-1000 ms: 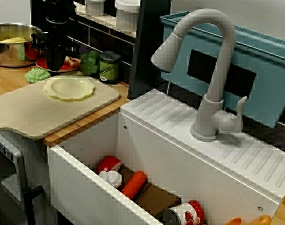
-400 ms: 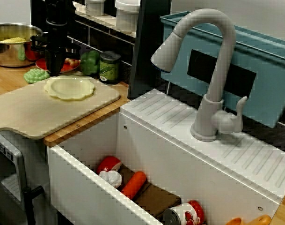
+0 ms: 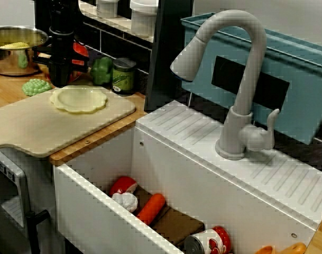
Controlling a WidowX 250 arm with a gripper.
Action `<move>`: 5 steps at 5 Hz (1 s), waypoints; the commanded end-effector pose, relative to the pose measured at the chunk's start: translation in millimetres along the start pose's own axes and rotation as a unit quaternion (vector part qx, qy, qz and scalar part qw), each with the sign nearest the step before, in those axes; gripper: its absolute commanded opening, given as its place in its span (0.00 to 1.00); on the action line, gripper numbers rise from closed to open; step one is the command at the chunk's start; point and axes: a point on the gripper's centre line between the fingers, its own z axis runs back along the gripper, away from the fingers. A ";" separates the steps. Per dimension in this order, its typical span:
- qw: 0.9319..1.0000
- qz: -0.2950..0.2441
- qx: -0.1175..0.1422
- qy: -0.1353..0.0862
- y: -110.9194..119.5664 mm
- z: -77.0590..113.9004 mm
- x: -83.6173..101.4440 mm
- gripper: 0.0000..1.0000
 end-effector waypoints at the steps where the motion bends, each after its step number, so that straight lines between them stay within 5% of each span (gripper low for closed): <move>1: 1.000 -0.010 -0.014 0.005 -1.6 27.4 -5.5 0.00; 5: 0.997 -0.039 -0.030 0.060 -8.7 33.5 -36.3 0.00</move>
